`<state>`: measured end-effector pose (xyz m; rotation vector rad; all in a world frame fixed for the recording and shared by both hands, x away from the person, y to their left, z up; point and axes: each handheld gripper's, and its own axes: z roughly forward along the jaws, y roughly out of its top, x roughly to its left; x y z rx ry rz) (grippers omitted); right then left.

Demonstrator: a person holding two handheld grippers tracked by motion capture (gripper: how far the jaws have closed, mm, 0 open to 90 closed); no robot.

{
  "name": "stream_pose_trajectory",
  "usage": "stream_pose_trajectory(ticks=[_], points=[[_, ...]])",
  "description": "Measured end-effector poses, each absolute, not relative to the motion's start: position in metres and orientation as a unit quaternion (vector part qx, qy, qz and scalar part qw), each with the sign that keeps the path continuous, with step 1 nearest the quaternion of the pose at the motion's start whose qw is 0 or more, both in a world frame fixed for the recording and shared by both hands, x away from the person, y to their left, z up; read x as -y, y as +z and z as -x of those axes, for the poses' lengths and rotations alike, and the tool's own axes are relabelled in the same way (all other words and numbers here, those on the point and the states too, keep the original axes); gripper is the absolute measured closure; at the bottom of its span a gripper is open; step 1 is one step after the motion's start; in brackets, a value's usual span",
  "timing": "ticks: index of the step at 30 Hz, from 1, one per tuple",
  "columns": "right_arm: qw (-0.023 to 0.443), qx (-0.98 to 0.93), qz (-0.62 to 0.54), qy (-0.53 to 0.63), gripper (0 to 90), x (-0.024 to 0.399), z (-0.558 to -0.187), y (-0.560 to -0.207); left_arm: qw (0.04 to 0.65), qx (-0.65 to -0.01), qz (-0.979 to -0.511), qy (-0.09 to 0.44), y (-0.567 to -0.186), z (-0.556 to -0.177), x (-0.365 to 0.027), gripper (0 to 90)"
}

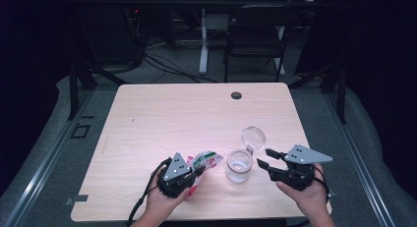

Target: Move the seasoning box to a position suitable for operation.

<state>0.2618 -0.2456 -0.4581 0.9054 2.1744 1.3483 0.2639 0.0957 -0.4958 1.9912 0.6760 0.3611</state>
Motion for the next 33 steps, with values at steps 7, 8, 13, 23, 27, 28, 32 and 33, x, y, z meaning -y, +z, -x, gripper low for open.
stream_pose_trajectory(ticks=[7,8,13,23,27,28,32,33], points=[[0.175,-0.814,-0.269,0.484,53.4,0.207,-0.275,-0.459,0.483,-0.278,-0.816,0.154,-0.497,-0.261,-0.095,88.8],[0.168,-0.820,-0.261,0.481,54.5,0.202,-0.278,-0.460,0.483,-0.278,-0.816,0.155,-0.498,-0.260,-0.095,88.8],[0.151,-0.838,-0.239,0.467,57.8,0.179,-0.291,-0.465,0.484,-0.282,-0.814,0.152,-0.498,-0.261,-0.096,88.3],[0.130,-0.858,-0.215,0.448,60.0,0.148,-0.311,-0.478,0.486,-0.284,-0.813,0.152,-0.499,-0.259,-0.096,87.6],[0.125,-0.861,-0.206,0.449,60.5,0.142,-0.314,-0.480,0.485,-0.287,-0.812,0.153,-0.498,-0.259,-0.097,87.3],[0.126,-0.861,-0.204,0.448,60.8,0.141,-0.314,-0.480,0.485,-0.286,-0.812,0.152,-0.498,-0.258,-0.097,87.1],[0.126,-0.865,-0.197,0.444,66.6,0.138,-0.315,-0.481,0.486,-0.289,-0.810,0.154,-0.499,-0.258,-0.098,86.1],[0.127,-0.866,-0.195,0.442,68.5,0.137,-0.315,-0.481,0.487,-0.290,-0.809,0.155,-0.499,-0.257,-0.098,85.8]])
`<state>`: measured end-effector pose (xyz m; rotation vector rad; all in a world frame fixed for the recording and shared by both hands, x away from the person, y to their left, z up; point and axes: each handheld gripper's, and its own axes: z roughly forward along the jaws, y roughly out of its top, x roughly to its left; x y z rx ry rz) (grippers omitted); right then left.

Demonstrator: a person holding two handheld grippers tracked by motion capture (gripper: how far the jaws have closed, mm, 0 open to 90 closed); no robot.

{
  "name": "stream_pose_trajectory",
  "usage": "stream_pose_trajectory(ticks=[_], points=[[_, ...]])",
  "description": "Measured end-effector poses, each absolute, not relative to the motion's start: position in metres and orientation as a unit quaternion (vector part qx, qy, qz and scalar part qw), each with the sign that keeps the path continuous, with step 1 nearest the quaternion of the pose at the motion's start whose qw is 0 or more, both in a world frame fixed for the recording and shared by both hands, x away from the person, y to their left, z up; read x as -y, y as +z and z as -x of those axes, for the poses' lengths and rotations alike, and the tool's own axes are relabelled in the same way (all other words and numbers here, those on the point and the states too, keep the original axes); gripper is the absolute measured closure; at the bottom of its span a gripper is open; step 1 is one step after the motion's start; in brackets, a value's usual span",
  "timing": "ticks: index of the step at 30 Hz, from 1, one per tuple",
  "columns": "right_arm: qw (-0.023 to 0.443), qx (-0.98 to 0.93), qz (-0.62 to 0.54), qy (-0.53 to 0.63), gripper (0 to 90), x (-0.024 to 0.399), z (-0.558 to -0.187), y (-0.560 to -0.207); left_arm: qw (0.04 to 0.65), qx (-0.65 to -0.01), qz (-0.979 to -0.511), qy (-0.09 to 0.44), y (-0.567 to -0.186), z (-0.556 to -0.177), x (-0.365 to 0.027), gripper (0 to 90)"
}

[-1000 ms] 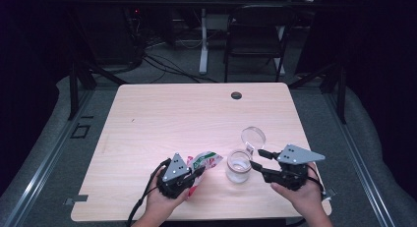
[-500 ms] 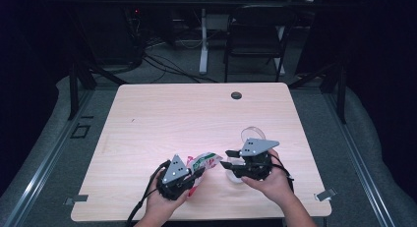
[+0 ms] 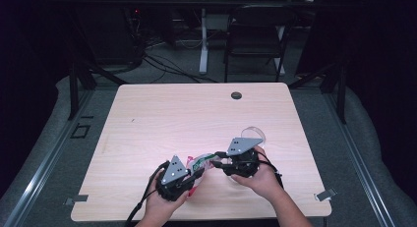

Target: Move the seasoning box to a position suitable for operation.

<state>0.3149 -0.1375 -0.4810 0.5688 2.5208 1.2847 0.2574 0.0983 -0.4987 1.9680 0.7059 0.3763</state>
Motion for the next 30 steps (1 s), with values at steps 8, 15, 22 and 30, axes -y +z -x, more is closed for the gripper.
stream_pose_trajectory(ticks=[8,15,22,30], points=[[0.114,-0.874,-0.187,0.434,81.7,0.136,-0.316,-0.482,0.489,-0.299,-0.804,0.160,-0.499,-0.256,-0.103,80.4],[0.109,-0.878,-0.180,0.431,89.8,0.137,-0.316,-0.482,0.488,-0.308,-0.801,0.161,-0.501,-0.255,-0.106,62.9],[0.110,-0.877,-0.173,0.434,90.0,0.135,-0.312,-0.480,0.452,-0.325,-0.808,0.191,-0.508,-0.250,-0.110,51.5],[0.113,-0.874,-0.166,0.443,90.0,0.130,-0.307,-0.474,0.441,-0.348,-0.807,0.183,-0.519,-0.246,-0.117,45.6]])
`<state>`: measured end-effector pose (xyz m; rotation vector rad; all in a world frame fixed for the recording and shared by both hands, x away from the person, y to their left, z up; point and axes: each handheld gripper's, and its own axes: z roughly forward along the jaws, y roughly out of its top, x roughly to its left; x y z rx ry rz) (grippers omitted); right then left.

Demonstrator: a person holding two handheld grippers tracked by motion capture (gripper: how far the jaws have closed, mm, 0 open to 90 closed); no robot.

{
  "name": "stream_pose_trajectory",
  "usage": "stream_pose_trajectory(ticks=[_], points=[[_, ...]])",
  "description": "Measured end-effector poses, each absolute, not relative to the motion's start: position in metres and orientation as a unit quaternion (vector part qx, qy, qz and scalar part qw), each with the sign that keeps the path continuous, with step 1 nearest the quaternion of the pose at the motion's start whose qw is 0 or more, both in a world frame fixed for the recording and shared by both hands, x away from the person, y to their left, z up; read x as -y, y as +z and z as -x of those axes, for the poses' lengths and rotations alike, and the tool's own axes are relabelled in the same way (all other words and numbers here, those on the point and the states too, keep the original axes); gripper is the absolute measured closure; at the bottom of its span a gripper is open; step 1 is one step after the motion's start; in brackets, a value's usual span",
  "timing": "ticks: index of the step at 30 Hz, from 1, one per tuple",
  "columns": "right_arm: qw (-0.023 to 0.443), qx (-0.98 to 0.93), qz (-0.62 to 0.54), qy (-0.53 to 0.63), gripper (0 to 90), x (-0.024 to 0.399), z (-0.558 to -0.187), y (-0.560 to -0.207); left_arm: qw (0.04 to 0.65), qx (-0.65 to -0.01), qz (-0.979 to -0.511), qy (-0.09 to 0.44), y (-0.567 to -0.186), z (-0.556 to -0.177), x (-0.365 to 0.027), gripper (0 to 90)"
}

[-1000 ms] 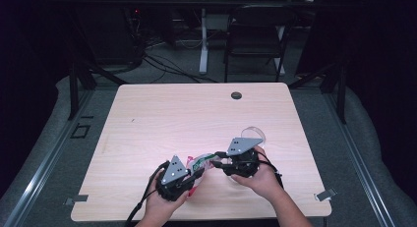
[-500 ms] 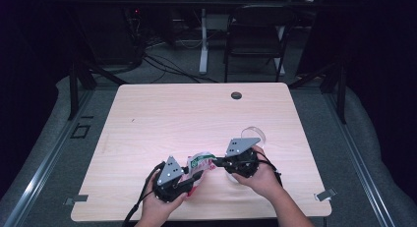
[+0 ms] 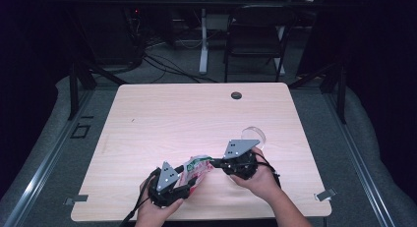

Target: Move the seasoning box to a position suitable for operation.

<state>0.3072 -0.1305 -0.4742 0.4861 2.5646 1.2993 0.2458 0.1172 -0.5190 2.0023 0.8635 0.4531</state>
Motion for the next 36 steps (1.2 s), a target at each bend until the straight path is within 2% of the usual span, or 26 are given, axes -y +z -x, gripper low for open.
stream_pose_trajectory(ticks=[4,8,18,36], points=[[0.117,-0.872,-0.164,0.446,90.0,0.128,-0.305,-0.472,0.447,-0.353,-0.803,0.174,-0.528,-0.245,-0.117,32.8],[0.120,-0.872,-0.163,0.445,90.0,0.128,-0.304,-0.472,0.447,-0.361,-0.801,0.166,-0.540,-0.248,-0.116,25.6],[0.118,-0.872,-0.162,0.446,90.0,0.128,-0.304,-0.472,0.414,-0.390,-0.803,0.179,-0.562,-0.254,-0.111,23.5],[0.117,-0.869,-0.167,0.450,90.0,0.130,-0.304,-0.474,0.408,-0.422,-0.796,0.145,-0.583,-0.263,-0.108,22.3]])
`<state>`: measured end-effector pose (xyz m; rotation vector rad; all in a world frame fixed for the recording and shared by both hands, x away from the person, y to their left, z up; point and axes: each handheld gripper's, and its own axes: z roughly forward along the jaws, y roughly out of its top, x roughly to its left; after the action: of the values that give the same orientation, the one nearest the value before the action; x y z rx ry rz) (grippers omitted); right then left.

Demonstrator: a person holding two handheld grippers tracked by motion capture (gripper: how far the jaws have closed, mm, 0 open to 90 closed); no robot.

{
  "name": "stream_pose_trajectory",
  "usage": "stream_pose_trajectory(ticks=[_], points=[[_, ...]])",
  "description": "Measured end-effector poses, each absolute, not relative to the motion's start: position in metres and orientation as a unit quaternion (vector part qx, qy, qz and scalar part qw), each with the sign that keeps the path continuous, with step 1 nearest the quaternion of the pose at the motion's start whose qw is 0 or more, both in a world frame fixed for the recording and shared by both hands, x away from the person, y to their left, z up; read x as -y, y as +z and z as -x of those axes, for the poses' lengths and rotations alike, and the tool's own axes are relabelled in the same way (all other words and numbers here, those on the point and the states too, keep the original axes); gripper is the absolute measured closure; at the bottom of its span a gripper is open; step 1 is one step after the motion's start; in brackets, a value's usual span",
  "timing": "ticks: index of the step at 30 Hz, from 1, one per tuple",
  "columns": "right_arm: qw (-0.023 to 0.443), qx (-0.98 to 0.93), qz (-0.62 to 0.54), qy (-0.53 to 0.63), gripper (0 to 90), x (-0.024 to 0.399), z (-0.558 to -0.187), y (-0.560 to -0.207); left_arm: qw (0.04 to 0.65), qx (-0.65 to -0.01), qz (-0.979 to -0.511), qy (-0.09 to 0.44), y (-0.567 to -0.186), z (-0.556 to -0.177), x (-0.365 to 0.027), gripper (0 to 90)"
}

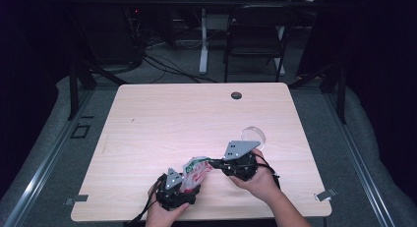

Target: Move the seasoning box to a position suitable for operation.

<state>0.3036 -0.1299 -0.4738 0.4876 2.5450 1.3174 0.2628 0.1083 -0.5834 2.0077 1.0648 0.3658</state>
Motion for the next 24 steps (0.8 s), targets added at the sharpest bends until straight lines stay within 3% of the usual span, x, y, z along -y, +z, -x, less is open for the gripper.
stream_pose_trajectory(ticks=[24], points=[[0.118,-0.868,-0.167,0.452,90.0,0.1311,-0.3034,-0.4750,0.368,-0.423,-0.815,0.147,-0.5876,-0.2725,-0.0987,22.7]])
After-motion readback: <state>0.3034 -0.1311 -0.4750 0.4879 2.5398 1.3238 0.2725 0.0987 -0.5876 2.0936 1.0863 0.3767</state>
